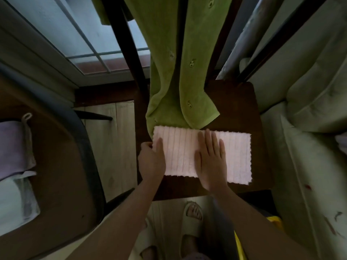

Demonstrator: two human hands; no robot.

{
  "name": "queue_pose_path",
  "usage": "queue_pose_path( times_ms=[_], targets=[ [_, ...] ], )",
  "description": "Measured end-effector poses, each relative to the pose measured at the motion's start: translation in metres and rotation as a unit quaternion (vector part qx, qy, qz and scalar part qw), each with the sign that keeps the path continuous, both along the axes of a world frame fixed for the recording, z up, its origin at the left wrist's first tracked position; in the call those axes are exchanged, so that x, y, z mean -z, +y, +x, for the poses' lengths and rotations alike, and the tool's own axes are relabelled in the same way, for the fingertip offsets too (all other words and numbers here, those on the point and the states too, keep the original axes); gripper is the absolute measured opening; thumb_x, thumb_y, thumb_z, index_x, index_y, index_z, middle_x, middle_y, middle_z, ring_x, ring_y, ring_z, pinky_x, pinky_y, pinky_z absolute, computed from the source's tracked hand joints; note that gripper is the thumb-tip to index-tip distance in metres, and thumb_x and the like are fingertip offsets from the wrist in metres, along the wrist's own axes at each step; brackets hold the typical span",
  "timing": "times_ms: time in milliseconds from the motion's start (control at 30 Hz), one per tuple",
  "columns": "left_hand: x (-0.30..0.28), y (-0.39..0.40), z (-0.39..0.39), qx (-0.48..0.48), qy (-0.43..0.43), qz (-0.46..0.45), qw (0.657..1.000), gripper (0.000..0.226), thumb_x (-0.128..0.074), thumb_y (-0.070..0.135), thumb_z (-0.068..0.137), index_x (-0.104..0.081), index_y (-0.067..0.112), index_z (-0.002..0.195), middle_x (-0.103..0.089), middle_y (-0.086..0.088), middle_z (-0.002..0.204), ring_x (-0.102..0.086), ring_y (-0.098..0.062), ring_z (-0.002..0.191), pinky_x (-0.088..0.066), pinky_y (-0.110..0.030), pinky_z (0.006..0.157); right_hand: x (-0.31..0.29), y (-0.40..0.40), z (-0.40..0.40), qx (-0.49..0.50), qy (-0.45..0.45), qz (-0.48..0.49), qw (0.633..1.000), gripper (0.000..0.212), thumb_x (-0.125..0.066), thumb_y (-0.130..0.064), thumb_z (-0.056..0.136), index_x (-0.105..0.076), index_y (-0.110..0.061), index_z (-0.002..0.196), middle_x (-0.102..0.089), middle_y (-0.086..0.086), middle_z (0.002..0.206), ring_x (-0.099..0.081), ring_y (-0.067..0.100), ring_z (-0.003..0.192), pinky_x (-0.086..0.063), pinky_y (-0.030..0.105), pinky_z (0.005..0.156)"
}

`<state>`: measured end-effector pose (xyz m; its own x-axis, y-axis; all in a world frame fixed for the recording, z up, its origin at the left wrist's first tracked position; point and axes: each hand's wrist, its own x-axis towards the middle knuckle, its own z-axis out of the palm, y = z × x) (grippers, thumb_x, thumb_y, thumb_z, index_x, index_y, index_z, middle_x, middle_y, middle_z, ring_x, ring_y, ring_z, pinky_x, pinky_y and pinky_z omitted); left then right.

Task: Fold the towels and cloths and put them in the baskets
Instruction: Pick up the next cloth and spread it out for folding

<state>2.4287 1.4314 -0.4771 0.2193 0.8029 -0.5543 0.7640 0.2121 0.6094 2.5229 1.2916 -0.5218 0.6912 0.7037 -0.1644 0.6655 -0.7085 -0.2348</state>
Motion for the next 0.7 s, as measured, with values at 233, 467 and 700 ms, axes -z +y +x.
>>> queue_pose_path(
  times_ms=[233, 467, 700],
  targets=[
    [0.002, 0.000, -0.017, 0.080, 0.003, -0.022, 0.997, 0.053, -0.039, 0.052, 0.097, -0.061, 0.004, 0.086, -0.056, -0.005, 0.074, -0.051, -0.014, 0.063, -0.040, -0.026, 0.057, 0.001, 0.008, -0.020, -0.017, 0.011, 0.006, 1.000, 0.058, -0.016, -0.035, 0.102, -0.009, -0.008, 0.153, -0.005, 0.010, 0.160, 0.001, 0.021, 0.149, -0.007, 0.039, 0.121],
    [-0.004, 0.004, -0.058, 0.007, -0.126, 0.013, 0.992, 0.018, -0.045, 0.040, 0.098, -0.047, 0.035, 0.081, -0.056, 0.003, 0.078, -0.054, -0.012, 0.069, -0.045, -0.024, 0.062, 0.002, 0.015, -0.038, -0.085, 0.021, 0.031, 0.996, 0.056, -0.022, -0.031, 0.101, -0.015, -0.007, 0.152, -0.009, 0.010, 0.160, -0.002, 0.021, 0.149, -0.008, 0.040, 0.121],
    [-0.014, 0.008, -0.071, -0.022, -0.105, -0.003, 0.994, 0.006, -0.046, 0.042, 0.097, -0.046, 0.037, 0.093, -0.057, 0.010, 0.090, -0.057, -0.011, 0.084, -0.048, -0.028, 0.075, -0.001, 0.028, -0.044, -0.128, 0.035, -0.032, 0.991, 0.059, -0.015, -0.037, 0.100, -0.008, -0.011, 0.153, -0.006, 0.009, 0.160, -0.001, 0.022, 0.148, -0.012, 0.042, 0.121]
  ],
)
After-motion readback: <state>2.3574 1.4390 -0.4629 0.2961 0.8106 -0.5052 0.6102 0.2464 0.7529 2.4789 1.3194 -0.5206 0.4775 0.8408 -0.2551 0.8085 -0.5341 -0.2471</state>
